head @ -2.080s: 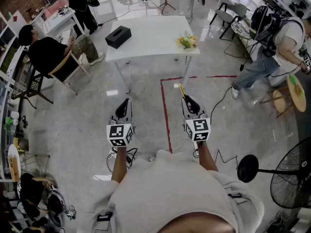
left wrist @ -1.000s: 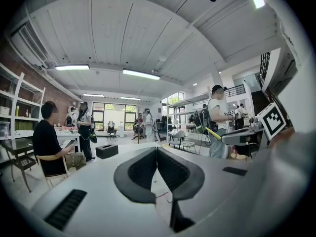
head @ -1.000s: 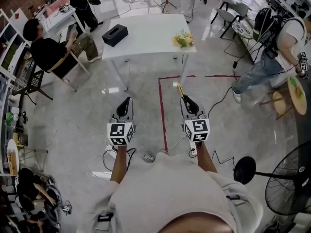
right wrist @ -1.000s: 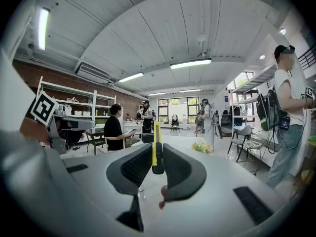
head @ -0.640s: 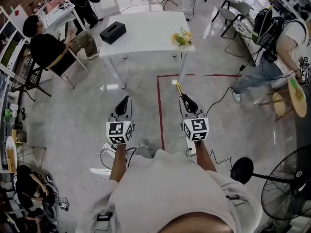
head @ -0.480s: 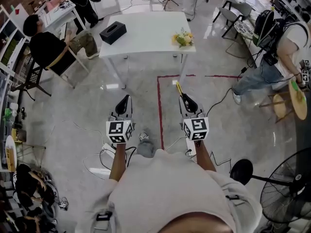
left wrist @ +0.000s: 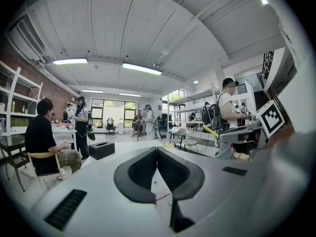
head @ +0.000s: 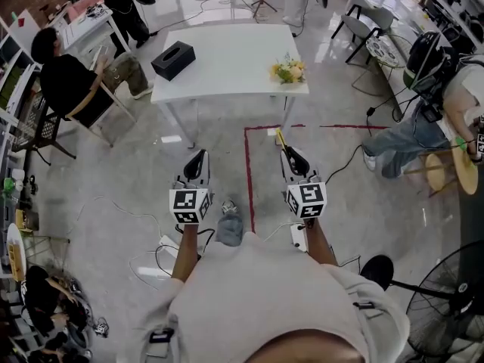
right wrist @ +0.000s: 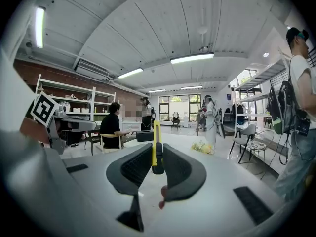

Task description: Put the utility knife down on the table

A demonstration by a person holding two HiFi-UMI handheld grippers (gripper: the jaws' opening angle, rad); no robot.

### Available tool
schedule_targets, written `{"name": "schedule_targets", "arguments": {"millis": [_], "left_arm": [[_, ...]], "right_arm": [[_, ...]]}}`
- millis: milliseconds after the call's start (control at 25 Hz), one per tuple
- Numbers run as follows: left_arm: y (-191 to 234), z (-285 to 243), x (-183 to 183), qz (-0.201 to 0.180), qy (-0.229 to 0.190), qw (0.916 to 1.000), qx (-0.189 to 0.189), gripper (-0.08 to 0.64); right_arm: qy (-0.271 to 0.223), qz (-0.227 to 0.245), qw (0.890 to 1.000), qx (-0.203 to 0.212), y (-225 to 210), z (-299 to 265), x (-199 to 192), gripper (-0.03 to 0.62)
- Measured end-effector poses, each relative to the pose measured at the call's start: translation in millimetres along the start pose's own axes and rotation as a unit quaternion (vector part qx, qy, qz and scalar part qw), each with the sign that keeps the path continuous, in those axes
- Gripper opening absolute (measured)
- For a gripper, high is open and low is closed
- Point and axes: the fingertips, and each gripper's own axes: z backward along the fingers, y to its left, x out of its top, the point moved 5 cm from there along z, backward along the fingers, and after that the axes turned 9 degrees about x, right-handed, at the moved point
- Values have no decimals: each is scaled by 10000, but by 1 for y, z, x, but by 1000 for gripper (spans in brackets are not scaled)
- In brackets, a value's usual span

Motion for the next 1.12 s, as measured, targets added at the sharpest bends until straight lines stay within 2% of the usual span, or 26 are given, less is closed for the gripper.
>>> {"name": "schedule_targets", "arguments": {"millis": [680,1120], "left_arm": [[99,-169,25,80,-51,9996,-284,20],[129,-237,28,94,-33,9985,-537,20]], "right_arm": [[44,54,9994,-339,-52,-164,46,83],[170,64,9986,-500,-68,-222,54,83]]}}
